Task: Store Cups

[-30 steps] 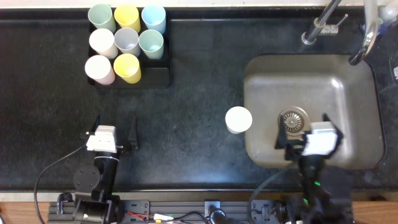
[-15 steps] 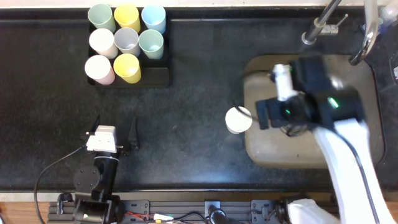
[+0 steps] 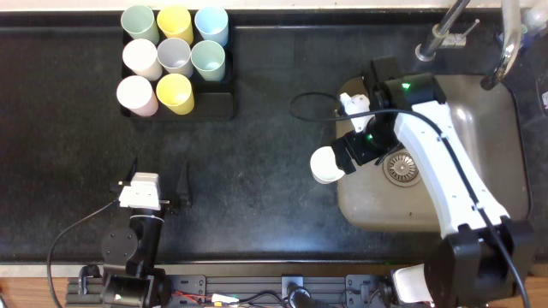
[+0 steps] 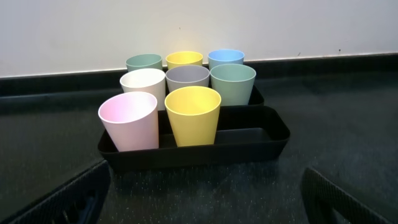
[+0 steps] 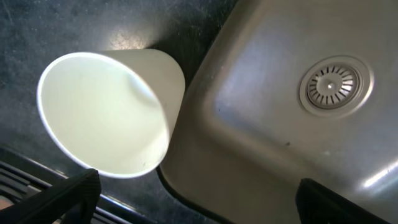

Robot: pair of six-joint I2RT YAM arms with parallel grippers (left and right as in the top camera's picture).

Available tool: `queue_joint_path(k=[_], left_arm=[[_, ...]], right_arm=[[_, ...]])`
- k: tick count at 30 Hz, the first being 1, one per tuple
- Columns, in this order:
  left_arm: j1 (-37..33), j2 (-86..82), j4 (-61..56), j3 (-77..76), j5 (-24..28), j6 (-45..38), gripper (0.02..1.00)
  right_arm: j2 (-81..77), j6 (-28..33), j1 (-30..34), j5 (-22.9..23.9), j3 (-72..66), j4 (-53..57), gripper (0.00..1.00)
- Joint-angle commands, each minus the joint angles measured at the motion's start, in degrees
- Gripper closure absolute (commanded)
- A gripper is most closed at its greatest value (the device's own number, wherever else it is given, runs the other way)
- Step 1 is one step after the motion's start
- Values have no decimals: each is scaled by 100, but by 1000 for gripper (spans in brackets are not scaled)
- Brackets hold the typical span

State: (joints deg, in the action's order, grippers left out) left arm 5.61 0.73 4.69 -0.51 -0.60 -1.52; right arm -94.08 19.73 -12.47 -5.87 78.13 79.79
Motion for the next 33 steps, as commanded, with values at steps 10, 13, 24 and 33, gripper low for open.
queue_joint_path(k=[10, 13, 24, 33], left_arm=[[-2, -55, 17, 4, 55, -63, 20], [-2, -55, 17, 4, 55, -63, 20], [-2, -55, 17, 4, 55, -63, 18], [-2, -55, 17, 4, 55, -63, 20]], right_arm=[[-748, 262, -28, 105, 170, -575, 3], [-817, 269, -26, 201, 170, -671, 3], [-896, 254, -367, -275, 415, -378, 958], [-870, -708, -822, 79, 3169, 258, 958]])
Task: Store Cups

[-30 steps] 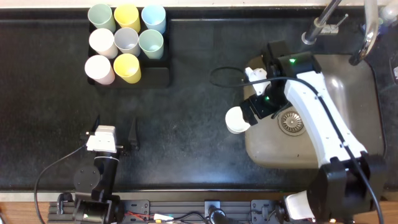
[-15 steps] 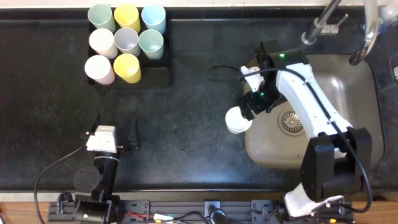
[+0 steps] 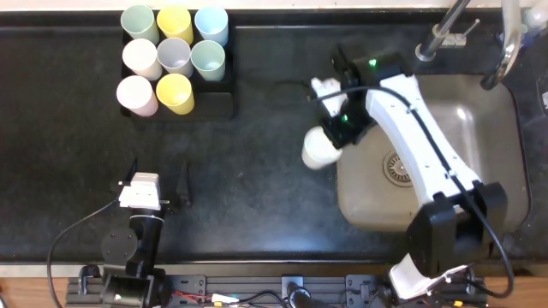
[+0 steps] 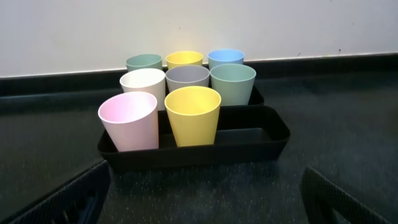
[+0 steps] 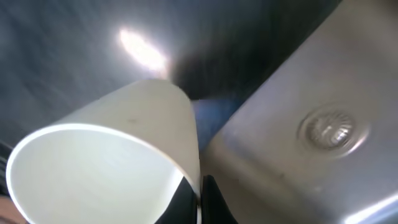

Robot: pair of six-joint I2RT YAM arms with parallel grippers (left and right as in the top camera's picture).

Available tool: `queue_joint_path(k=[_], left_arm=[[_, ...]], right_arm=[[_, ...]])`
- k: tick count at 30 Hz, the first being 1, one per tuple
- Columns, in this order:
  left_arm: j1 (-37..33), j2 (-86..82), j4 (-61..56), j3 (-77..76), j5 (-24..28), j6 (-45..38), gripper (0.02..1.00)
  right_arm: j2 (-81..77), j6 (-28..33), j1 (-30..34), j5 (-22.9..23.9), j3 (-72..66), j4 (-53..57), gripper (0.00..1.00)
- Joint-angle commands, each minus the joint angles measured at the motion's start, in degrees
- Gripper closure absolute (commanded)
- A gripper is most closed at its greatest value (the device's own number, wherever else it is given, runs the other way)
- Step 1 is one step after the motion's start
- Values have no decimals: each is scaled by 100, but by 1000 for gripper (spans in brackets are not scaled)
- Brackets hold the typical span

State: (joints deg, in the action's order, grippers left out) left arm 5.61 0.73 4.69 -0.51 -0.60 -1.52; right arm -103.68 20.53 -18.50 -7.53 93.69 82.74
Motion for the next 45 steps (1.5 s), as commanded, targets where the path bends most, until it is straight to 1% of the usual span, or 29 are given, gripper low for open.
queue_joint_path(k=[1, 4, 8, 10, 12, 14, 16, 22, 26, 29, 45], left_arm=[[-2, -55, 17, 4, 55, -63, 18], [-2, -55, 17, 4, 55, -63, 18], [-2, -55, 17, 4, 55, -63, 18], [-2, -55, 17, 4, 55, -63, 18], [-2, -55, 17, 4, 55, -63, 20], [-2, -55, 17, 4, 55, -63, 18], [-2, -55, 17, 4, 55, -63, 18], [-2, -55, 17, 4, 55, -63, 18], [-2, -55, 17, 4, 55, -63, 18], [-2, -55, 17, 4, 55, -63, 20], [-2, -55, 17, 4, 55, -63, 18]], right_arm=[[76, -835, -289, 289, 1910, -68, 958], [-122, -922, -680, 501, 3097, -208, 958], [-887, -1032, -1353, 1080, 4699, -570, 958], [-1587, -1099, -1679, 1209, 5639, -675, 956], [-2249, -1311, -1932, 1132, 6297, -678, 958], [-2542, -1327, -2070, 879, 6376, -734, 958], [-2752, -1333, -2170, 798, 6376, -741, 956], [-3318, -1333, -2275, 1082, 6373, -636, 956], [-3560, -1320, -2297, 1084, 6365, -468, 958], [-3696, -1279, -2295, 1198, 6365, -404, 958], [-4264, -1049, -2321, 1156, 6310, -160, 958]])
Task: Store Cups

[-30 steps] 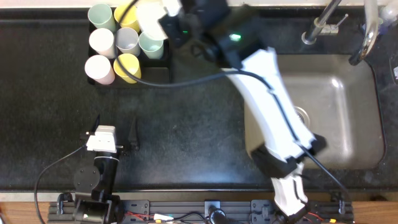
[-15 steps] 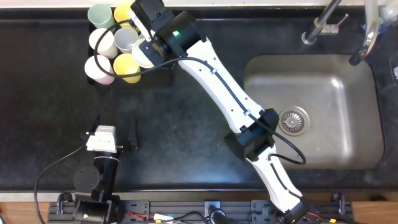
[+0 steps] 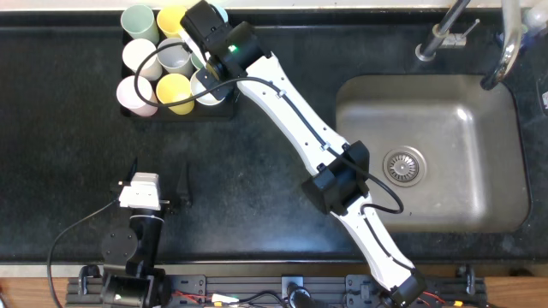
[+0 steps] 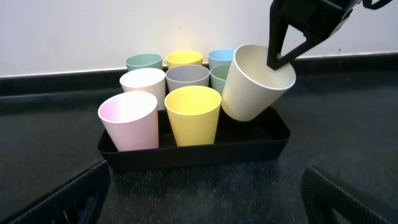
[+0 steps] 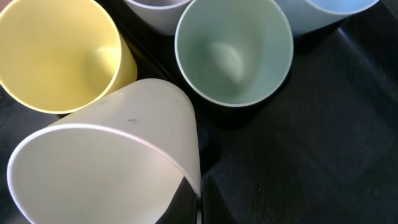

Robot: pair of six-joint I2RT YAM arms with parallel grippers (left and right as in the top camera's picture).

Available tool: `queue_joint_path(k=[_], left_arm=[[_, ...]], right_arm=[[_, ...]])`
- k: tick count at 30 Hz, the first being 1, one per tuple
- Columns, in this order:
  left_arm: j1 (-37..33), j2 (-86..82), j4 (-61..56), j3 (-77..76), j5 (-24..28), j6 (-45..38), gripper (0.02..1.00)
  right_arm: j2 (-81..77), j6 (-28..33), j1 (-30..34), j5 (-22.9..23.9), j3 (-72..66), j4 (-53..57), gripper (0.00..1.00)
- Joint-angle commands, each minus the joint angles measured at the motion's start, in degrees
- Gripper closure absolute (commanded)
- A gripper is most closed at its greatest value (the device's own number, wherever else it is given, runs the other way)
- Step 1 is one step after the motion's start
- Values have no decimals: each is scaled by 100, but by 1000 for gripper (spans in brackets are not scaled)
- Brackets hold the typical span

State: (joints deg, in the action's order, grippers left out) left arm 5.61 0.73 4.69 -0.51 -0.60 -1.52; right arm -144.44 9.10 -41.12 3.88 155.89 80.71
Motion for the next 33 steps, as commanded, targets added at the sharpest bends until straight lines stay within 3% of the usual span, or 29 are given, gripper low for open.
queue_joint_path(k=[1, 21, 24, 25, 26, 27, 28, 30, 33], left_arm=[[-2, -55, 17, 4, 55, -63, 18], [-2, -55, 17, 4, 55, -63, 18], [-2, -55, 17, 4, 55, -63, 18], [-2, -55, 17, 4, 55, -63, 18], [-2, -55, 17, 4, 55, -63, 20], [-2, -55, 17, 4, 55, -63, 20], [-2, -55, 17, 4, 55, -63, 18], [-2, -55, 17, 4, 55, -63, 18], [-2, -55, 17, 4, 55, -63, 18]], right_arm=[[-216, 146, -59, 20, 90, 63, 958], [-538, 273, -55, 20, 68, 295, 954], [-538, 273, -48, 20, 68, 291, 750], [-538, 271, -48, 20, 68, 291, 619], [-538, 271, -48, 20, 68, 291, 389], [-538, 271, -48, 20, 68, 286, 235], [-538, 271, -48, 20, 68, 284, 145], [-538, 271, -48, 20, 68, 273, 5], [-535, 271, -46, 33, 70, 186, 5]])
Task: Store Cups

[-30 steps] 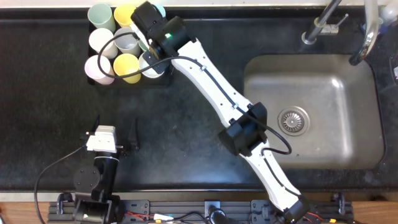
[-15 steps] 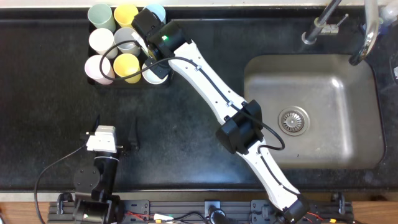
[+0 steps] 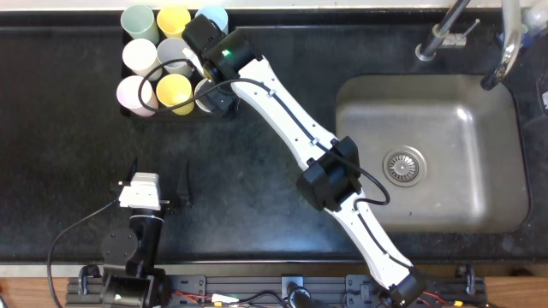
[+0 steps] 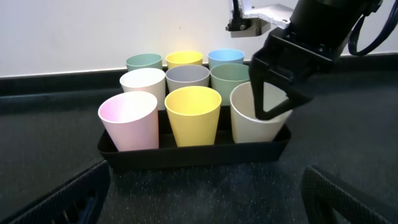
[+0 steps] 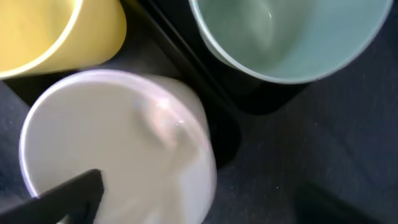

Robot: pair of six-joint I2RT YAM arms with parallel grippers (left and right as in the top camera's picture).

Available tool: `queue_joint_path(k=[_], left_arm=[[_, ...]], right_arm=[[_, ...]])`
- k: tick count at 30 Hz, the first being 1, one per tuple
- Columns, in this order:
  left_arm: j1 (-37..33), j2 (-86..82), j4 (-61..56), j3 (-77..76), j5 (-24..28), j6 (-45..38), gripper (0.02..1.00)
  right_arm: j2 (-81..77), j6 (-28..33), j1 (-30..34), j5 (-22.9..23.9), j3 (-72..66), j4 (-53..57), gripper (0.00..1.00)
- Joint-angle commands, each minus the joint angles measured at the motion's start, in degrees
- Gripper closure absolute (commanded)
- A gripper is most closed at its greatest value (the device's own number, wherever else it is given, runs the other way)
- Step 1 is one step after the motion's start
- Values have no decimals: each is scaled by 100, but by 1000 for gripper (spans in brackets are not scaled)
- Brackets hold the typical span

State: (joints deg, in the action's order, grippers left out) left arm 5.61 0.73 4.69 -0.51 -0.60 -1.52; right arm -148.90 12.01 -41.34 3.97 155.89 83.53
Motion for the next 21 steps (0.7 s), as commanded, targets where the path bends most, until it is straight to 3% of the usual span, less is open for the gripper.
queue_joint_path(k=[1, 15, 18, 19, 21], left_arm=[[-2, -55, 17, 4, 55, -63, 18], [-2, -55, 17, 4, 55, -63, 18], [-2, -55, 17, 4, 55, -63, 18], [-2, -55, 17, 4, 55, -63, 18], [-2, -55, 17, 4, 55, -63, 18]], right_arm=[[-85, -20, -24, 48, 72, -129, 5], [1248, -48, 608, 289, 334, -1211, 3], [1670, -463, 837, 911, 334, -1198, 5], [2011, -977, 1088, 1506, 334, -1078, 3], [2299, -1351, 1364, 1659, 334, -706, 3]])
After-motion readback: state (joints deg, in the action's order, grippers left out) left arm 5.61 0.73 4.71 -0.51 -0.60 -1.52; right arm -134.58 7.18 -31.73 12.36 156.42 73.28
